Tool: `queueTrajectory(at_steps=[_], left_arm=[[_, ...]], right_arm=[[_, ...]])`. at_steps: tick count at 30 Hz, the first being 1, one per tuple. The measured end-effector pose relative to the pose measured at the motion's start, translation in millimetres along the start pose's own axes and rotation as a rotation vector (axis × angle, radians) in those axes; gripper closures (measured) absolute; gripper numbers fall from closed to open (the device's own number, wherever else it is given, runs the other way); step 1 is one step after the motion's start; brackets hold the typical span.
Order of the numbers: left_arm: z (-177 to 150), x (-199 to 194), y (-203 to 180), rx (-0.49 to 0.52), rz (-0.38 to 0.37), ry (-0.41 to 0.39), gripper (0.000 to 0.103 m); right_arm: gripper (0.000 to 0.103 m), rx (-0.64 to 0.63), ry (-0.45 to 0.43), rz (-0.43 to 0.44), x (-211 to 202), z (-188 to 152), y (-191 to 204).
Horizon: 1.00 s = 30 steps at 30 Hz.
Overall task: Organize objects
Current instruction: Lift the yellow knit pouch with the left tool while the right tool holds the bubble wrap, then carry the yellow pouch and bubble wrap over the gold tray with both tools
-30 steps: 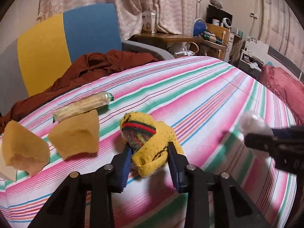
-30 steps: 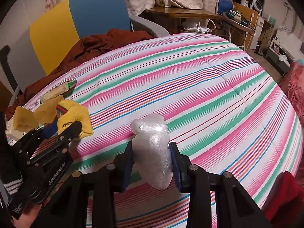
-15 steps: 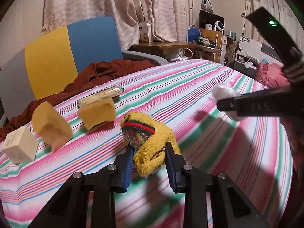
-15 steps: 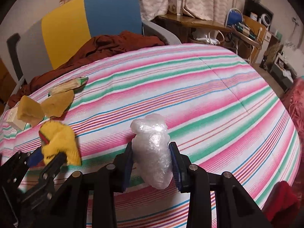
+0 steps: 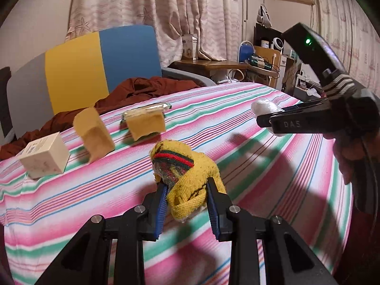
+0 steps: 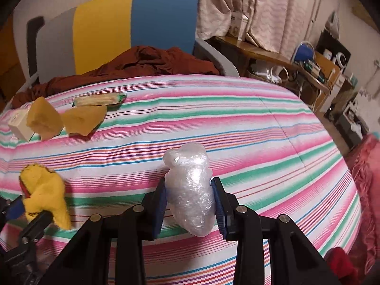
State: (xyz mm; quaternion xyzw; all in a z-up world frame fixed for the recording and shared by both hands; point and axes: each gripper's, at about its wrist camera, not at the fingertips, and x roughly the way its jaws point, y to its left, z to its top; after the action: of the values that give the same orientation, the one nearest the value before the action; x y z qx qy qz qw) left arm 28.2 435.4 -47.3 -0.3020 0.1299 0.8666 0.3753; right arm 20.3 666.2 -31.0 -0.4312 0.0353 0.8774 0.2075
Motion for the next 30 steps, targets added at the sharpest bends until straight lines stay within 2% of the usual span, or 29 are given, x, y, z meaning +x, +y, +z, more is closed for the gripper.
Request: queueTrajectory(at_steps=[6,11,16,26,30], left_arm=[[-12.6,-29.4,5.5,-0.015,-0.005,-0.017,0.073],[-29.6,-61.7,2.6,0.035,-0.008,-0.043,0.073],[-35.7,-99.5,9.9,0.062,0.011,-0.103,0.073],[-42.8,-161.6,59.6,-0.045,0.072,-0.159,0.073],[-52.2,-180.4,88.0,-0.109,0.115,-0.156,0.073]], right_arm=[[0.066,-0.028,-0.009,-0.002,-0.8,-0.7,4.2],[0.066,-0.041,-0.015,-0.019,-1.0,-1.4,6.6],[0.066,-0.083,-0.041,-0.027,-5.3,-2.8,15.1],[0.066,-0.209,-0.123,-0.027,-25.1,-9.2,52.4],[0.066,-0.256,-0.155,0.023,-43.0,-11.9,78.2]])
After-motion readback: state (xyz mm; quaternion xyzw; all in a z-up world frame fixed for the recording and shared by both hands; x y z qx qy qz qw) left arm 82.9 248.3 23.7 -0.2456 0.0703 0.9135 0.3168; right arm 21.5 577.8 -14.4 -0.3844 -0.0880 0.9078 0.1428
